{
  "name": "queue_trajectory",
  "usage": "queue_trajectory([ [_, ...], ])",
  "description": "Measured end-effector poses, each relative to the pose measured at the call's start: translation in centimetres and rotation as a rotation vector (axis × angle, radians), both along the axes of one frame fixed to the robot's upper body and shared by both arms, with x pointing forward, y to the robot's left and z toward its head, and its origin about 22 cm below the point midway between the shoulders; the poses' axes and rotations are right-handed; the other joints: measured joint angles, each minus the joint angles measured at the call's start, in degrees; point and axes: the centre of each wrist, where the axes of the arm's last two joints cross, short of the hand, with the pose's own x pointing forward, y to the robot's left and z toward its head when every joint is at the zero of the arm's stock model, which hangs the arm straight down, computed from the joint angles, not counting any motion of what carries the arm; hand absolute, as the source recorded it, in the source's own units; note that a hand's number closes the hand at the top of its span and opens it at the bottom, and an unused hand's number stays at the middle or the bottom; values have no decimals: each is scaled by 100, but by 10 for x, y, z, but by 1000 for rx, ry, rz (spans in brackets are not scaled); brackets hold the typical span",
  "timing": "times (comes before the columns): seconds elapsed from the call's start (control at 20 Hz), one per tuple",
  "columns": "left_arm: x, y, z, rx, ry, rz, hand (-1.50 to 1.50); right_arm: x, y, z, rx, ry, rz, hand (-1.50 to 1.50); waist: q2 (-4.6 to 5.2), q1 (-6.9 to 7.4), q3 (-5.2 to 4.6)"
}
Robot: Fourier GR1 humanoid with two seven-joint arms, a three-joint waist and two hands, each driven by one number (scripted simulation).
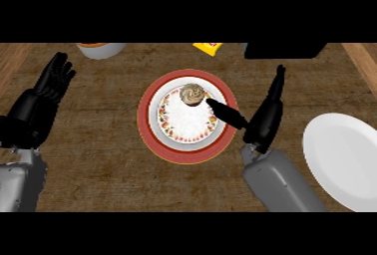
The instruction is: Pick the cupcake from the plate and place it in the plate
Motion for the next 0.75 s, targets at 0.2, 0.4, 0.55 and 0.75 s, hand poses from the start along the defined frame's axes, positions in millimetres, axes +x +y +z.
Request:
queue_trajectory([
  [0.2, -1, -2, 6, 4, -2, -4, 0, -42, -28, -6, -8, 1, -4, -150, 7, 10, 1],
  [0.4, -4, -12, 8, -4, 0, -3, 0, -83, -55, -7, -25, -1, -6, -150, 16, 31, 2],
  [0.55, -8, -11, 7, -11, -3, -10, 0, -102, -74, 0, -22, -1, -10, -150, 24, 57, 2],
  [0.75, -10, -4, 6, -6, 1, -8, 0, -129, -87, 0, -51, 3, -13, -150, 30, 70, 2],
])
